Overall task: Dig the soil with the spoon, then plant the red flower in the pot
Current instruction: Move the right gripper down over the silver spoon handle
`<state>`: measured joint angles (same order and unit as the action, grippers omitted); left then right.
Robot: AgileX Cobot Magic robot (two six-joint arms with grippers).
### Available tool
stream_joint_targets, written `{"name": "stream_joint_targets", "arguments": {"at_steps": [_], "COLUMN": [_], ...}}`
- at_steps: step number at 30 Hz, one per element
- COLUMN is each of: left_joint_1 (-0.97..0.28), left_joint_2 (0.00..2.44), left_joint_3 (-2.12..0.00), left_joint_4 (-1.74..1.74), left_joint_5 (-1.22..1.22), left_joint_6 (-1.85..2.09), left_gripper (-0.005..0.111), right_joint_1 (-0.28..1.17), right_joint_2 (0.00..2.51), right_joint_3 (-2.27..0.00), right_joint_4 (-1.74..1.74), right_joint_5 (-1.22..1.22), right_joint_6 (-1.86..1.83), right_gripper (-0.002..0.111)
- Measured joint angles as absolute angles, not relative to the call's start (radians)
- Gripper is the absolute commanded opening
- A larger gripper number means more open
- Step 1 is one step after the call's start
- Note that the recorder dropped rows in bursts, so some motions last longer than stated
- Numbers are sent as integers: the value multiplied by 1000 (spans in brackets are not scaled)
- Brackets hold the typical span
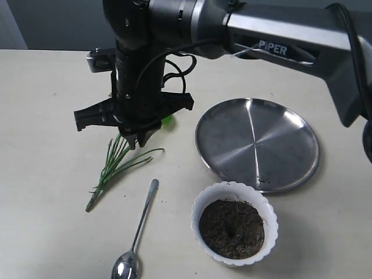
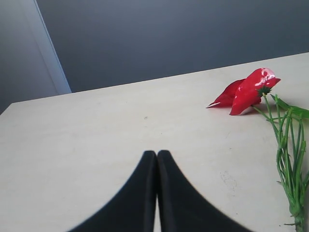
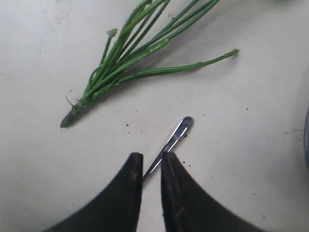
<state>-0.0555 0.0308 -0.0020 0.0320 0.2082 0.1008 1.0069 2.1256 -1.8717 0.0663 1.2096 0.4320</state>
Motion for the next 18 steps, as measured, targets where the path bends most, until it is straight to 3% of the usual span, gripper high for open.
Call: {"name": "stream_joint_targets", "arguments": {"at_steps": [8, 18], "left_joint_1": [-55, -55], "left_joint_2": [31, 31], "left_joint_3": [-2, -2], "left_joint_4": [32, 32], "left_joint_5": [208, 208], "left_joint_6": [101, 101], "left_gripper": [0, 0], "right_joint_1": [1019, 1106], "right_joint_2": [2157, 2181], "right_joint_3": [-1861, -1686], "right_joint_4": [17, -14], "right_joint_5": [1190, 997], "right_joint_6": [626, 776], "right_gripper": [57, 57]}}
